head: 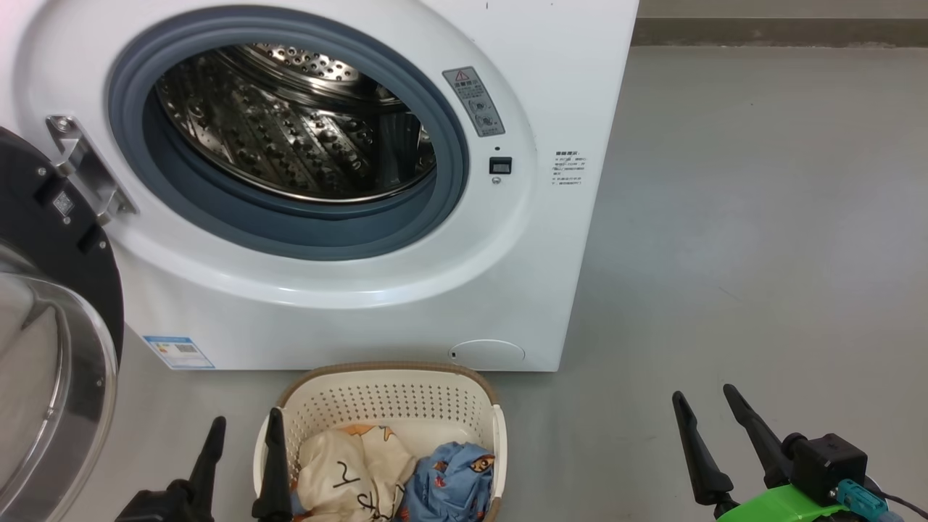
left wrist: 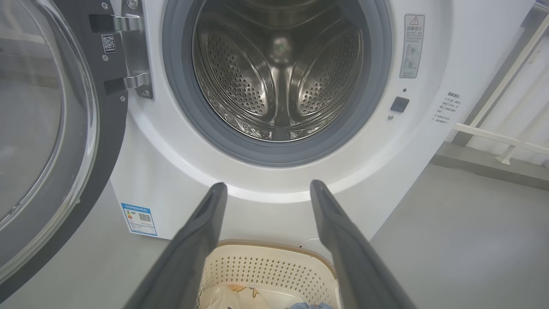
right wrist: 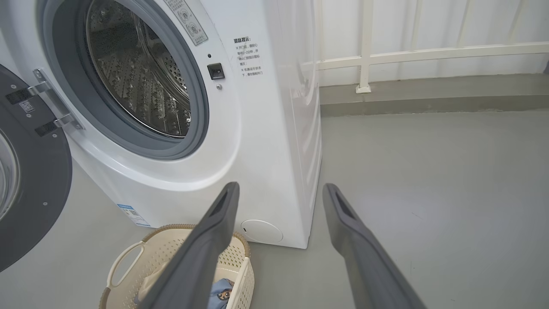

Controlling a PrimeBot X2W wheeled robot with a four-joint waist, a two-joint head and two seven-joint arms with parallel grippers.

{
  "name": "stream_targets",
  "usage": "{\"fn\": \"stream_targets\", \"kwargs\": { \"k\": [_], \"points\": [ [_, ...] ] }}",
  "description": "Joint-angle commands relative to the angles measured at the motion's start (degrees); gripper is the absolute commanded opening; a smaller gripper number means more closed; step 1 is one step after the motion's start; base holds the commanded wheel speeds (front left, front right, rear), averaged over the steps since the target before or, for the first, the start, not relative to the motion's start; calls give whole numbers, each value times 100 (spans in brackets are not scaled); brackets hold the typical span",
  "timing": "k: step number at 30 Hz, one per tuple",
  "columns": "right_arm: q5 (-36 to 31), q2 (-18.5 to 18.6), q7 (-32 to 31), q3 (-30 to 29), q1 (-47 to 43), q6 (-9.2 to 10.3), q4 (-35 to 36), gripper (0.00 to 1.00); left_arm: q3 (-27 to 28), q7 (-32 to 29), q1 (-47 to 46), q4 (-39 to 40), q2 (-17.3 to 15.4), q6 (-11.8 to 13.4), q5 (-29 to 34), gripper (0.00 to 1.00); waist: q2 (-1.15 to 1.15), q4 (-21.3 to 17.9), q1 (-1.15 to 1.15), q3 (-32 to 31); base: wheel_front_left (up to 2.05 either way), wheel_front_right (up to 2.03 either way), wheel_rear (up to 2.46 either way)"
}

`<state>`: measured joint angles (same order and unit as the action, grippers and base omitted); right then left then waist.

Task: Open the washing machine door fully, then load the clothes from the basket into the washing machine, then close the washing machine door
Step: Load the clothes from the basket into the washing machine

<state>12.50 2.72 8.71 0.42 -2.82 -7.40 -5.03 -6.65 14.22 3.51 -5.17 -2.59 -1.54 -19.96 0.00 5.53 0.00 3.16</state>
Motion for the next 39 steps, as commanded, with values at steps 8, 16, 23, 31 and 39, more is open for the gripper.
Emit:
{"fn": "stream_targets", "kwargs": {
  "k": [8,16,23,31,39],
  "points": [
    [-59,19,70,146,215,-9,107,100,158,78,-217,75,-29,-14,25,100,0,-6,0,14,0,0,0],
    [-67,55,52,141,221,-9,137,100,104,78,-245,67,-29,7,-7,100,0,-78,0,177,0,0,0],
    [-78,118,17,95,270,-9,212,100,5,78,-334,-87,-29,16,-45,100,0,-291,0,457,0,0,0],
    [-38,230,16,19,405,-9,363,100,-194,78,-788,-1128,-34,-31,184,100,0,-764,0,1144,0,0,0],
    [12,249,124,-15,599,-9,434,100,-468,-130,-1522,-2563,-110,-144,377,100,0,-1293,0,1858,0,0,0]
  ]
}}
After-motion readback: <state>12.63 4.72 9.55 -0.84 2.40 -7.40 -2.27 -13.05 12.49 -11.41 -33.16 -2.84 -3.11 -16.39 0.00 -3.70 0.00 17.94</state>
